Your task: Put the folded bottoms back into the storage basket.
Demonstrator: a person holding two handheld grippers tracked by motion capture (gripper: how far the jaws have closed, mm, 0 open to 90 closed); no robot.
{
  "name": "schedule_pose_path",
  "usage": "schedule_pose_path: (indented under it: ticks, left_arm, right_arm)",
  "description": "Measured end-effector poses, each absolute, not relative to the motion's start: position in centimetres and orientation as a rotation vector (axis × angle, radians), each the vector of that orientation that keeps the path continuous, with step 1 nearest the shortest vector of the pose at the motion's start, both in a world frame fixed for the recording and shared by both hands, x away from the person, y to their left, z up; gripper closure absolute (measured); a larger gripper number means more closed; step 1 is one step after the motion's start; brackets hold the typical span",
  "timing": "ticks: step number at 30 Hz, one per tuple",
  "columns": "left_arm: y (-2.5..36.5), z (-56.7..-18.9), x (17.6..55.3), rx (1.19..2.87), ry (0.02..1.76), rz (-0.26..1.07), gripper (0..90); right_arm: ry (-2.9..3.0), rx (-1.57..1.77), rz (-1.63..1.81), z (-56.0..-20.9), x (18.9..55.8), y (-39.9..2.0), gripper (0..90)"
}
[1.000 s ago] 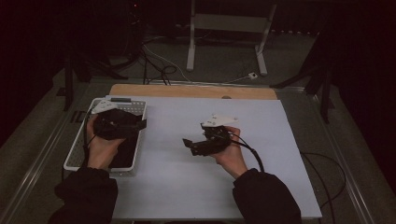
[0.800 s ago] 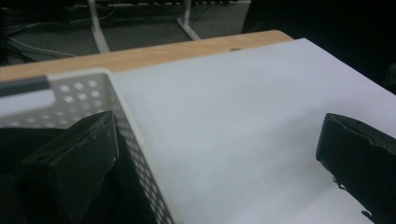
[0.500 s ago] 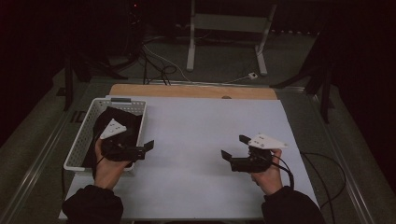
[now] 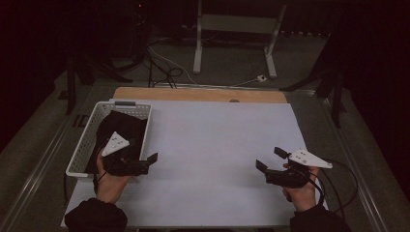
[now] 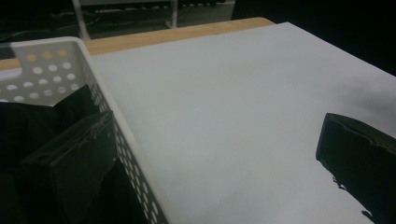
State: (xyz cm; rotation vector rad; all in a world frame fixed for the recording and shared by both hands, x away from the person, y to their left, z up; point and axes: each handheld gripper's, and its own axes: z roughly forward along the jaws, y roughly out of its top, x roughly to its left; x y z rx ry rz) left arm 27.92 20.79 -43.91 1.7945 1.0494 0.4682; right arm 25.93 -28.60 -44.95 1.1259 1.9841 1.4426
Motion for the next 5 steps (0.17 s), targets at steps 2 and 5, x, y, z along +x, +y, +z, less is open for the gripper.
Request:
schedule_pose_path:
  ticks: [2, 5]
  left_arm:
    - [20.86, -43.91, 27.88, 1.789, 1.054, 0.473, 0.2]
    - [20.89, -43.96, 27.83, 1.79, 1.056, 0.473, 0.2]
  right_arm:
    - [1.976, 1.14, 1.444, -45.23, 25.88, -29.02, 10.6]
    - [1.971, 1.143, 1.441, -45.44, 25.84, -29.23, 10.6]
